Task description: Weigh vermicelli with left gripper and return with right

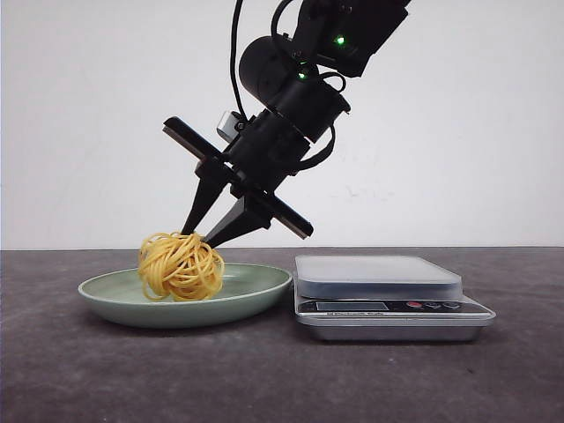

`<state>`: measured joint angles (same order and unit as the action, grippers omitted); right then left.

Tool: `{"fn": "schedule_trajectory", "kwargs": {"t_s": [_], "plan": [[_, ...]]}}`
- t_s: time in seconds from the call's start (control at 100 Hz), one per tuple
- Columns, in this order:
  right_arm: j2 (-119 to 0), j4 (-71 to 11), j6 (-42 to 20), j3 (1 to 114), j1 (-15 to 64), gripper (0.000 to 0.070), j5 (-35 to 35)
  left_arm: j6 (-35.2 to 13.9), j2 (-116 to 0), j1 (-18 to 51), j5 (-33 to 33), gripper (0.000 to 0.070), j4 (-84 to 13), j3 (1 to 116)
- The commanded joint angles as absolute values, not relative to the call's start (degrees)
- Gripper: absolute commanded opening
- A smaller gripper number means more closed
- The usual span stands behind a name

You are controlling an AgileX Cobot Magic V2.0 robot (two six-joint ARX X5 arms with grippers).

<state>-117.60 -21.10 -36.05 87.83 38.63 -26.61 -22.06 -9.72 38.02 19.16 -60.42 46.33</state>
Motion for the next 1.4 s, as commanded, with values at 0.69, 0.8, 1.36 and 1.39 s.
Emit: {"fn": "schedule_trajectory", "kwargs": {"t_s": [0.69, 0.8, 1.36, 1.39], "plan": [[-86.72, -39.88, -6.13, 88.97, 38.52, 0.0412, 1.54, -21.82, -9.72, 38.44, 19.05, 0.0418, -59.94, 47.09], [-78.76, -44.95, -3.27, 88.97, 39.22, 0.0412, 6.72, -21.67, -9.72, 38.44, 19.05, 0.0418, -59.02, 47.09], [-40.05, -56.93, -6.39, 78.02, 45.82, 0.0412, 19.66, -20.34, -9.72, 38.44, 19.05, 0.0418, -57.41, 47.07], [-37.78, -56.23, -6.87, 76.07, 46.0, 0.0412, 19.68, -20.34, -9.72, 38.44, 19.07, 0.0418, -57.23, 47.07]]}}
